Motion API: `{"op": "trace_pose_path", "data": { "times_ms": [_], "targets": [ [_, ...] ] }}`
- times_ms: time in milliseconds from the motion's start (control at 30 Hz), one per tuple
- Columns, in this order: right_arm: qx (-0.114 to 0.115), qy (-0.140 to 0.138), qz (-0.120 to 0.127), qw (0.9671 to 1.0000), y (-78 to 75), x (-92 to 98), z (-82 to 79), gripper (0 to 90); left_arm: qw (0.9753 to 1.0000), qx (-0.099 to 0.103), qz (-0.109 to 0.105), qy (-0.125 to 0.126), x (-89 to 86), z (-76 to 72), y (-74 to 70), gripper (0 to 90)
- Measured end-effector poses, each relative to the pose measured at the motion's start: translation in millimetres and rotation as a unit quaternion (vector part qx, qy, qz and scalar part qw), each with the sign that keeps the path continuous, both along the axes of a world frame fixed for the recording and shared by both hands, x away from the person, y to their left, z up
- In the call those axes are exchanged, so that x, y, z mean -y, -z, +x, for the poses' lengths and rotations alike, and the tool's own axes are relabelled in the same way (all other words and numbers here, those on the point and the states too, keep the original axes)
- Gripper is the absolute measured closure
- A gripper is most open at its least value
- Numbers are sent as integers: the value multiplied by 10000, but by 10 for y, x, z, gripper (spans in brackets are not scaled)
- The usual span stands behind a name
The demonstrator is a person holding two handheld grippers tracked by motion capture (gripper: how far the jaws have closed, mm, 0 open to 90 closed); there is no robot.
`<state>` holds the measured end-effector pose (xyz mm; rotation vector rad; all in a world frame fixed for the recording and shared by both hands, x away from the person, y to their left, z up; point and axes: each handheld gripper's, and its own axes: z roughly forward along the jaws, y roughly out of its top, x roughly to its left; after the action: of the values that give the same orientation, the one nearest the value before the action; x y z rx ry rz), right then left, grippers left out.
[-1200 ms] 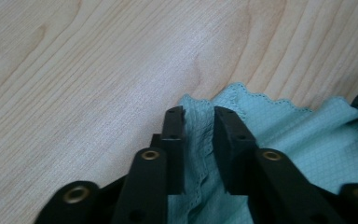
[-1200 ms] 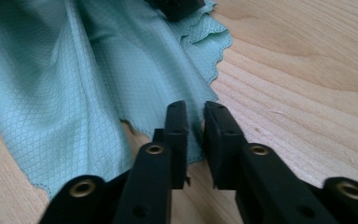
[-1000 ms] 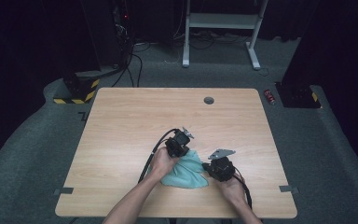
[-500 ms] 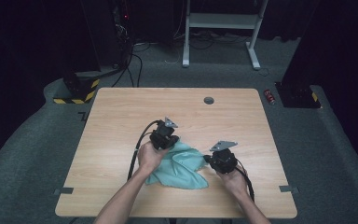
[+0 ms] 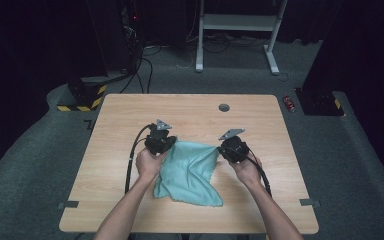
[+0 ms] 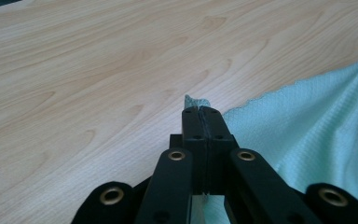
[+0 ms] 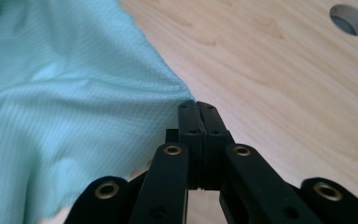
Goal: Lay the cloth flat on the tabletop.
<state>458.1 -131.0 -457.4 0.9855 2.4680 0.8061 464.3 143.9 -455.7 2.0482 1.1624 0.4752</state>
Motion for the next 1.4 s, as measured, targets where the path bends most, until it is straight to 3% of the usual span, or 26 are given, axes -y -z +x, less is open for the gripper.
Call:
{"op": "trace_pose_path", "data": {
  "times_ms": [133,167,267,367,400,433,467,567,667,700,900,1000,1033,1067,1167,1267,1400],
  "targets": [
    [-85,46,-29,9999,64,-71,174,900,9999,-115,60,-103,-27,87,117,897],
    [-117,75,2,9999,116,-96,212,896,9996,-221,57,-186,-34,126,190,895],
    [-185,169,25,9997,194,-122,247,878,9993,-308,58,-224,-50,158,240,887],
    [-273,184,63,9994,249,-117,300,771,9981,-561,-123,-212,-82,178,285,758],
    [-354,377,377,9980,206,-25,300,727,9985,-534,-46,-125,-83,127,258,701],
    [-354,377,377,9980,206,-25,300,727,9985,-534,-46,-125,-83,127,258,677],
    [-349,475,601,9965,162,69,263,716,9986,-527,-24,-107,-87,112,245,649],
    [-360,518,636,9960,157,132,189,706,9986,-523,38,-104,-84,61,221,620],
    [-443,539,597,9958,227,139,107,706,9980,-549,252,-158,-75,69,265,637],
    [-470,523,572,9959,315,103,70,692,9977,-577,271,-222,-79,85,296,650],
    [-412,610,567,9957,432,-12,67,655,9969,-587,215,-488,-130,139,404,672],
    [-481,651,472,9956,475,-68,94,706,9969,-574,148,-512,-136,128,443,700],
    [-486,634,429,9959,488,-81,97,741,9968,-605,162,-496,-136,126,456,718],
    [-466,555,374,9967,493,-97,90,834,9968,-597,209,-490,-138,127,461,754],
    [-401,425,279,9979,494,-133,73,895,9966,-609,132,-535,-177,145,466,822],
    [-374,372,235,9983,491,-133,73,900,9967,-609,121,-528,-187,146,467,881],
    [-364,460,269,9979,455,-63,80,900,9974,-518,88,-492,-205,131,429,891]
  ]
}}
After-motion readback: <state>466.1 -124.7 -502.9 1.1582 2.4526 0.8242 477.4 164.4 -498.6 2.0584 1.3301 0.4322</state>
